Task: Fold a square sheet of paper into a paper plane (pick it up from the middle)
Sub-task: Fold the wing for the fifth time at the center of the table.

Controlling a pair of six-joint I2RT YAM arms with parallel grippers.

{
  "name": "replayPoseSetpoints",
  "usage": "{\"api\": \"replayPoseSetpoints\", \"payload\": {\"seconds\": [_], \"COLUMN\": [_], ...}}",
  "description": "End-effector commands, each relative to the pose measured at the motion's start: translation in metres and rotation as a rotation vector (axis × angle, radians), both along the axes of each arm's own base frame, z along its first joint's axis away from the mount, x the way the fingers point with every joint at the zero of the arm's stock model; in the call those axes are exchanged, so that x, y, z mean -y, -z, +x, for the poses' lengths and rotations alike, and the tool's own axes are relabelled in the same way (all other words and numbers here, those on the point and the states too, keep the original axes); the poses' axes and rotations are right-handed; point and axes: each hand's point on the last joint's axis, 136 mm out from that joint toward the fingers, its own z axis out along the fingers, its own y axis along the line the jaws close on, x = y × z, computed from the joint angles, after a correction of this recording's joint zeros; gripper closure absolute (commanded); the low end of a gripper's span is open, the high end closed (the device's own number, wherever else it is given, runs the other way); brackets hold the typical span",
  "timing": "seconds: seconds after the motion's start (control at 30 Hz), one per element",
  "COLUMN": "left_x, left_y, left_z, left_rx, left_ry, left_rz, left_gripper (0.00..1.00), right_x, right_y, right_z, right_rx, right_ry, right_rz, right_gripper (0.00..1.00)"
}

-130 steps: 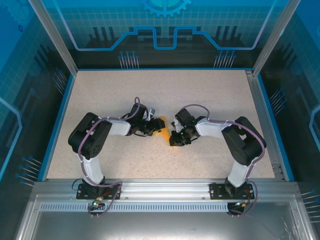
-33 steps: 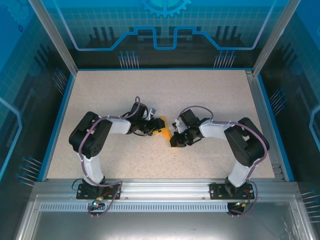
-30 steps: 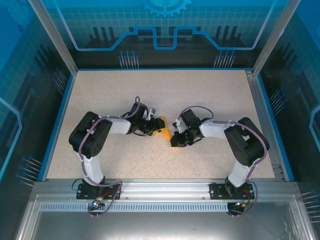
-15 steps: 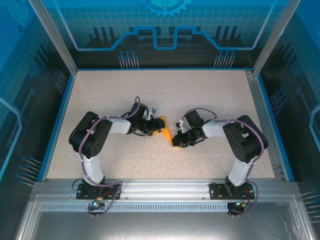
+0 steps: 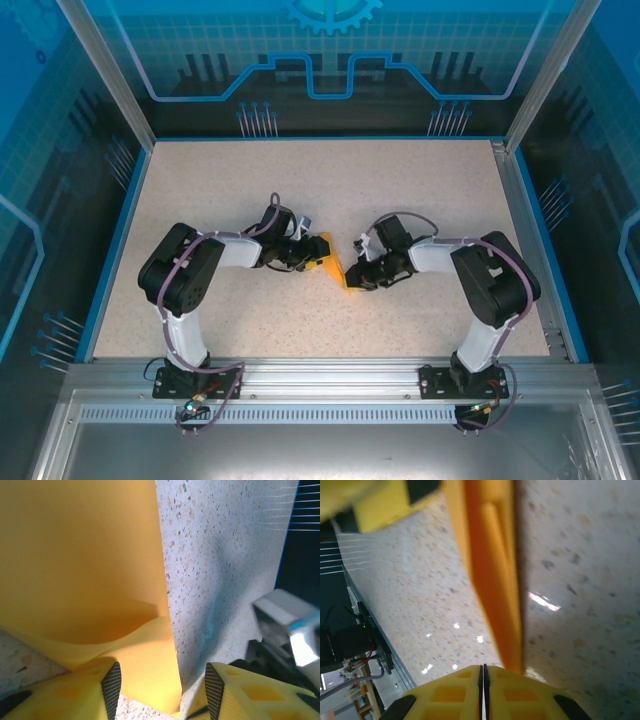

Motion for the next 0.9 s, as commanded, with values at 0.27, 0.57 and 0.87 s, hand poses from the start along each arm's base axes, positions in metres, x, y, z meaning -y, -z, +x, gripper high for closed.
{"api": "replayPoseSetpoints", "payload": {"seconds": [0.27,0.57,0.87], "left_x": [-0.002,-0.001,0.001], "left_y": [0.034,0.032,0.016], "left_z": [-0.012,-0.012,-0.006], "left_rx": [-0.054,-0.049,-0.008], "left_ry": [0.027,0.033,0.046], "left_rz": [0.067,0.062,0.052], "left_gripper": [0.49,0.49,0.48], "right_x": [-0.029,-0.026,0.000], "right_y": [-0.015,0.016,0.052], "right_z": [0.029,0.036,0.019], "right_rx": [0.081,0.041,-0.043], "right_ry": [0.005,0.032,0.077], "right_rz": [-0.020,-0.102,-0.170], "right_gripper": [0.88,0.89,0.91]}}
